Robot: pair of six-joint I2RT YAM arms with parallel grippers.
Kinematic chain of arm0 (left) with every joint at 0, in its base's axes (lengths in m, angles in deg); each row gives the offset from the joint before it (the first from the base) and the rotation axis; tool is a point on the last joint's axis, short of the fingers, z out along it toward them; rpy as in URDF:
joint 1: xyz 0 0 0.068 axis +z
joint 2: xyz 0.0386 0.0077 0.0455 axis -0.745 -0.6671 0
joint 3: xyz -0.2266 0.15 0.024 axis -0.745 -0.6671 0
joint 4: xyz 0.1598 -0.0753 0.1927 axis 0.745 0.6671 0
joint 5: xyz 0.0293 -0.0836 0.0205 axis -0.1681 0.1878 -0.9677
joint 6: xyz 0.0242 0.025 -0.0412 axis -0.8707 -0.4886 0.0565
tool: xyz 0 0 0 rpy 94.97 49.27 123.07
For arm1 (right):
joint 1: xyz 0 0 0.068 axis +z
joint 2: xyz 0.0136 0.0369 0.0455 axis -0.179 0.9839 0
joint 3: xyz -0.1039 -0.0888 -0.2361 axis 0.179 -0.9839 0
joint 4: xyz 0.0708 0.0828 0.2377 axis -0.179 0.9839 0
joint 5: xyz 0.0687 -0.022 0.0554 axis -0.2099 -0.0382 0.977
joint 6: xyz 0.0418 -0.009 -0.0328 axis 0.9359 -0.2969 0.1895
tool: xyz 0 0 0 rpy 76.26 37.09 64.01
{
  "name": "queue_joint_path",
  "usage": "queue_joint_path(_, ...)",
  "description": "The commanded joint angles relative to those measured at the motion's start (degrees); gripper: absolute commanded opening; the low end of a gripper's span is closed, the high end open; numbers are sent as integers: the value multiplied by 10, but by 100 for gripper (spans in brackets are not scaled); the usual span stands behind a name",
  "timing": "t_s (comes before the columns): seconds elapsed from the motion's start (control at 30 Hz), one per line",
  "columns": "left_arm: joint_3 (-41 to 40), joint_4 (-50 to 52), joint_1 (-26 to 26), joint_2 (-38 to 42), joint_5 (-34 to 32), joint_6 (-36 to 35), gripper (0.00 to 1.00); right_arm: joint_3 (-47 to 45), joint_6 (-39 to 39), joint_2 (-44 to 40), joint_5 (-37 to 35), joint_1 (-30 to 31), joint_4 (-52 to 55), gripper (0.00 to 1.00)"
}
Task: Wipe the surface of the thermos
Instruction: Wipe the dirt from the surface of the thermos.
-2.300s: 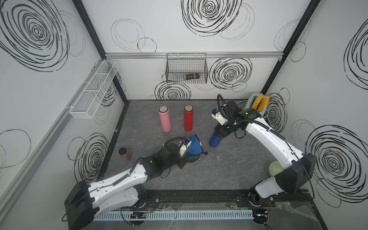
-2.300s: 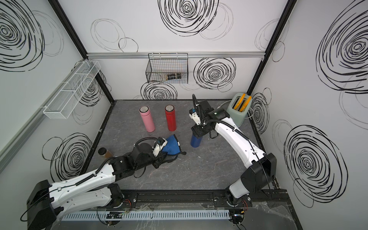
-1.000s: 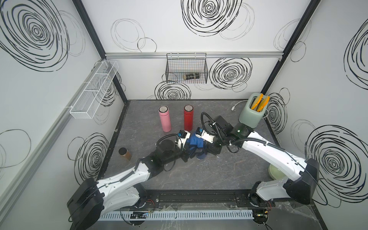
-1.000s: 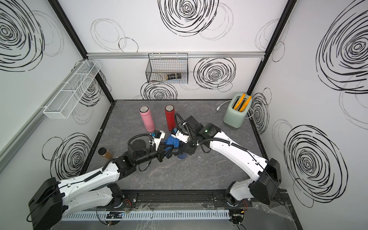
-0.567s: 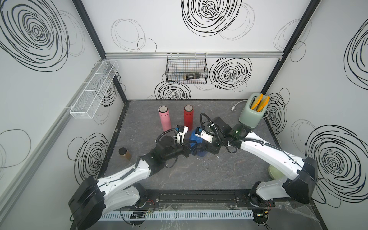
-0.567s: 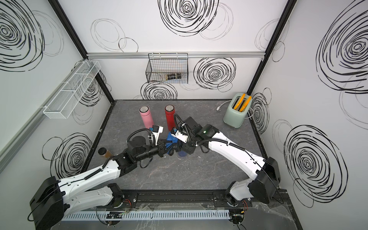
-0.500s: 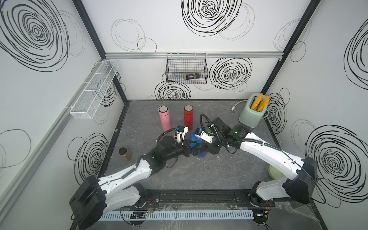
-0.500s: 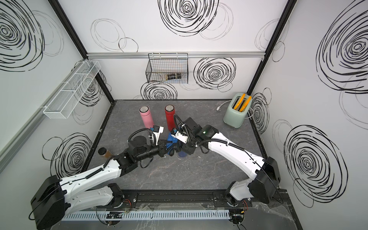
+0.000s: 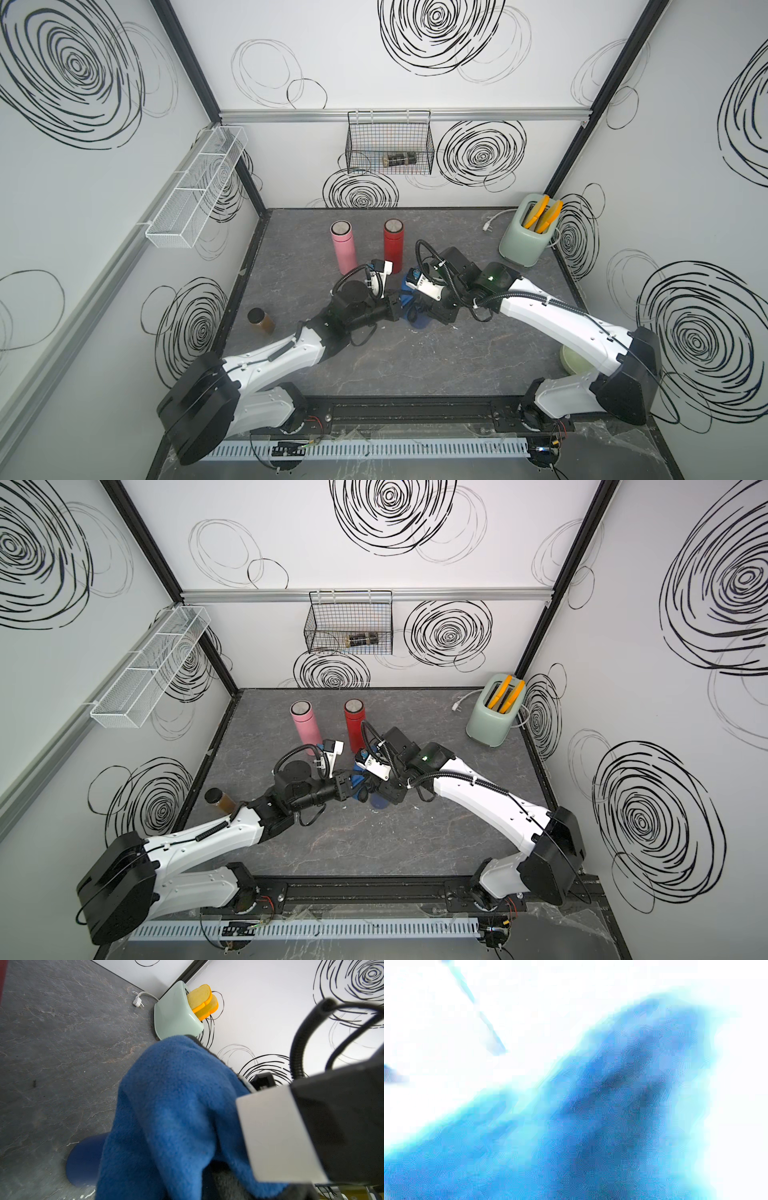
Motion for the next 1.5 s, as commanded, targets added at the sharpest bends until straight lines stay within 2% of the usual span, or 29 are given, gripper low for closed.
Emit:
queue_joint_path(0.0,-14,-79,2,-27,6,23,0,12,2,-17,9,9,-28,0)
queue_joint_path(0.17,-29,-105,0,-71,9,27,0,19,8,-25,-1,9,-28,0)
queue_joint_path(0.43,-42,-90,-18,-100,-15,12,0,41,13,-36,-5,7,-22,0)
queue_joint_path(0.93,-64,-141,-19,-166,-25,11,0,53,21,-51,19,7,-11,0)
queue_joint_path(1.07,-54,-136,-19,-152,-23,13,0,34,22,-53,24,7,-19,0)
queue_joint_path(1.47,6,-40,-24,-28,-49,-4,0,-28,23,-42,40,4,-48,0)
